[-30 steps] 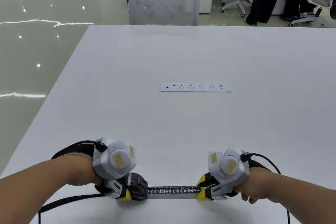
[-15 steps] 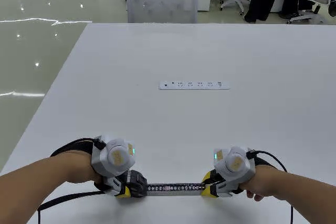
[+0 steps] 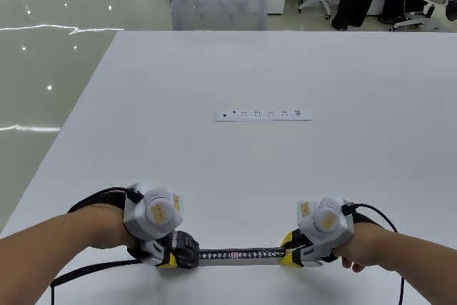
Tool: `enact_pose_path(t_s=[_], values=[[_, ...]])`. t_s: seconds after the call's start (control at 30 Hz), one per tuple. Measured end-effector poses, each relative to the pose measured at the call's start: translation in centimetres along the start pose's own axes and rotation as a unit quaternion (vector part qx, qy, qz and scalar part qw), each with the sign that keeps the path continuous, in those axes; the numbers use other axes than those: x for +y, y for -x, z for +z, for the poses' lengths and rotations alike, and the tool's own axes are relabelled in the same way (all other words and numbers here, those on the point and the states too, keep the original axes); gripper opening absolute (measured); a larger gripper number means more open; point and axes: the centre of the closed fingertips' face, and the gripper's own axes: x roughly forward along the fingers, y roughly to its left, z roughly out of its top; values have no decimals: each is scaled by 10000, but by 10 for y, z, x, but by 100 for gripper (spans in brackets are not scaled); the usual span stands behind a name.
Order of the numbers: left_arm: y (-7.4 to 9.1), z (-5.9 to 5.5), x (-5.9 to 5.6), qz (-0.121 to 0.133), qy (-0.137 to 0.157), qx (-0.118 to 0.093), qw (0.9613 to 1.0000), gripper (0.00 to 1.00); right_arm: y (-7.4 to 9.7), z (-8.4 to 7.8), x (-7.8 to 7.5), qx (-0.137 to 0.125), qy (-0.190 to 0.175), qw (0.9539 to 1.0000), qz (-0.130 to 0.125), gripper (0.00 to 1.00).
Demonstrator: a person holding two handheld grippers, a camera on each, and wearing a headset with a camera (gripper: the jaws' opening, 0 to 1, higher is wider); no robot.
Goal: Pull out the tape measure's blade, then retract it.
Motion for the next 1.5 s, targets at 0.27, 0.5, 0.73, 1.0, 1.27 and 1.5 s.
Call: enact_pose_path(t_s=[0.27, 0.5, 0.73, 1.0, 1.27, 1.5], values=[[0, 0, 0, -2, 22, -11, 10000, 33, 6, -7, -2, 61, 13, 10000, -31, 12], [0, 1, 0, 0, 28, -20, 10000, 33, 10, -15, -4, 80, -28, 9999, -75, 12], [0, 0, -1, -1, 13, -14, 10000, 33, 13, -18, -4, 75, -76, 9999, -81, 12], [0, 0, 0, -2, 10, -11, 10000, 33, 19, -27, -8, 88, -127, 9998, -108, 12], [0, -1, 0, -11, 8, -2, 10000, 33, 24, -32, -8, 98, -173, 9997, -131, 12], [1, -1, 0, -13, 5, 3, 10000, 33, 26, -35, -9, 131, -155, 9997, -122, 12]])
